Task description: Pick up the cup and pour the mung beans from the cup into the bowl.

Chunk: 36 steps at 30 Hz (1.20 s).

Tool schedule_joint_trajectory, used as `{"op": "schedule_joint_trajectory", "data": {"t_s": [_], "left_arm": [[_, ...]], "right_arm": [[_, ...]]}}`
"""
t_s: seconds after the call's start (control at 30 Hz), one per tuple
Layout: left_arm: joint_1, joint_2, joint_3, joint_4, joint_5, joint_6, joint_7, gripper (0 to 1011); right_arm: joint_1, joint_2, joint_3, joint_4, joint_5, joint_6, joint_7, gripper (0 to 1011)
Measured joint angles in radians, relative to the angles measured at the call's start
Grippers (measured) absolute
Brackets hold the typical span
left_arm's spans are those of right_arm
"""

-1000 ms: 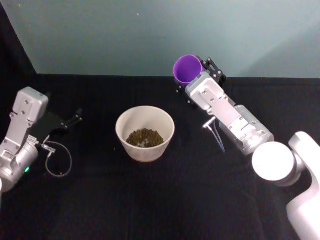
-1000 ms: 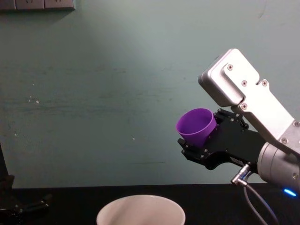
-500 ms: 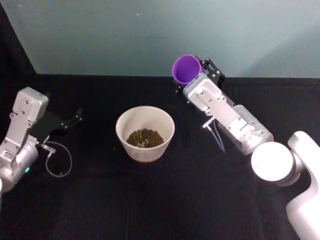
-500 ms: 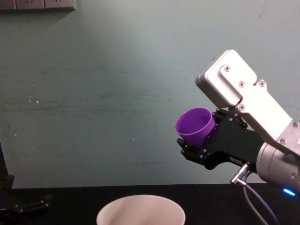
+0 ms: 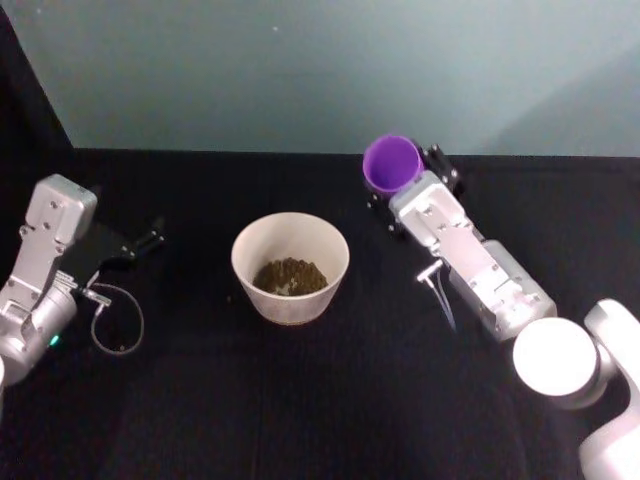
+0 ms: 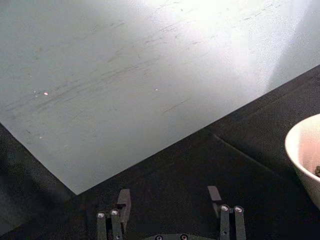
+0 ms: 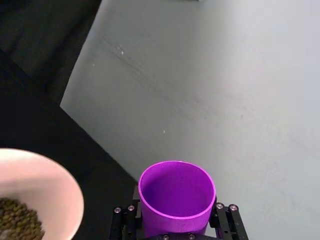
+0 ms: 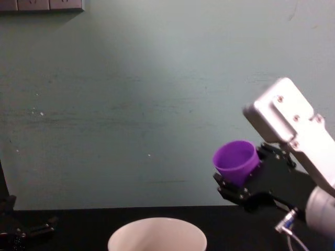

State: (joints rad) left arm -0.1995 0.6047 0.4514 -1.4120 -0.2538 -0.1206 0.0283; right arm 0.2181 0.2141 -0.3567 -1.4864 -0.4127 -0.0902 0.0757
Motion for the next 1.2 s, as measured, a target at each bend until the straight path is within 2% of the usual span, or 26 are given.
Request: {"op": "schedule_joint_trajectory", "data": {"t_s": [0.13,0.2,0.23,0.27,0.3,0.33,0.37,0.4,0.5,0.53,0.6,0.73,0.9,1.2], "left_arm": [[0.0,0.0,0.0,0.0,0.0,0.0,0.0,1000],[0.0,0.0,0.0,0.0,0.0,0.0,0.0,1000],[0.0,0.0,0.0,0.0,0.0,0.0,0.0,1000],[0.0,0.0,0.0,0.0,0.0,0.0,0.0,1000],[0.0,0.0,0.0,0.0,0.0,0.0,0.0,1000],[0.0,0.0,0.0,0.0,0.0,0.0,0.0,1000],[0.0,0.0,0.0,0.0,0.0,0.0,0.0,1000],[0.0,0.0,0.0,0.0,0.0,0.0,0.0,1000],[0.0,0.0,0.0,0.0,0.0,0.0,0.0,1000],[0.0,0.0,0.0,0.0,0.0,0.0,0.0,1000],[0.0,0.0,0.0,0.0,0.0,0.0,0.0,1000],[0.0,0.0,0.0,0.0,0.0,0.0,0.0,1000],[0.0,0.0,0.0,0.0,0.0,0.0,0.0,1000],[0.0,0.0,0.0,0.0,0.0,0.0,0.0,1000]], "right_arm": [[-0.024,-0.015,0.033,0.034,0.059,-0.022,0.005,723],[-0.031,-0.024,0.05,0.055,0.101,-0.035,0.019,724],[-0.034,-0.032,0.065,0.074,0.139,-0.045,0.034,723],[-0.034,-0.032,0.065,0.074,0.139,-0.045,0.034,723],[-0.036,-0.039,0.078,0.095,0.181,-0.055,0.054,723],[-0.036,-0.041,0.082,0.103,0.194,-0.058,0.061,723],[-0.036,-0.045,0.09,0.123,0.228,-0.066,0.081,724],[-0.036,-0.045,0.09,0.123,0.228,-0.066,0.081,724],[-0.028,-0.051,0.107,0.167,0.303,-0.088,0.128,723],[-0.028,-0.051,0.107,0.167,0.303,-0.088,0.128,724],[-0.022,-0.056,0.117,0.202,0.359,-0.107,0.156,723],[-0.017,-0.06,0.123,0.236,0.404,-0.123,0.178,723],[-0.006,-0.061,0.117,0.27,0.439,-0.138,0.201,723],[-0.002,-0.061,0.108,0.29,0.474,-0.147,0.215,723]]}}
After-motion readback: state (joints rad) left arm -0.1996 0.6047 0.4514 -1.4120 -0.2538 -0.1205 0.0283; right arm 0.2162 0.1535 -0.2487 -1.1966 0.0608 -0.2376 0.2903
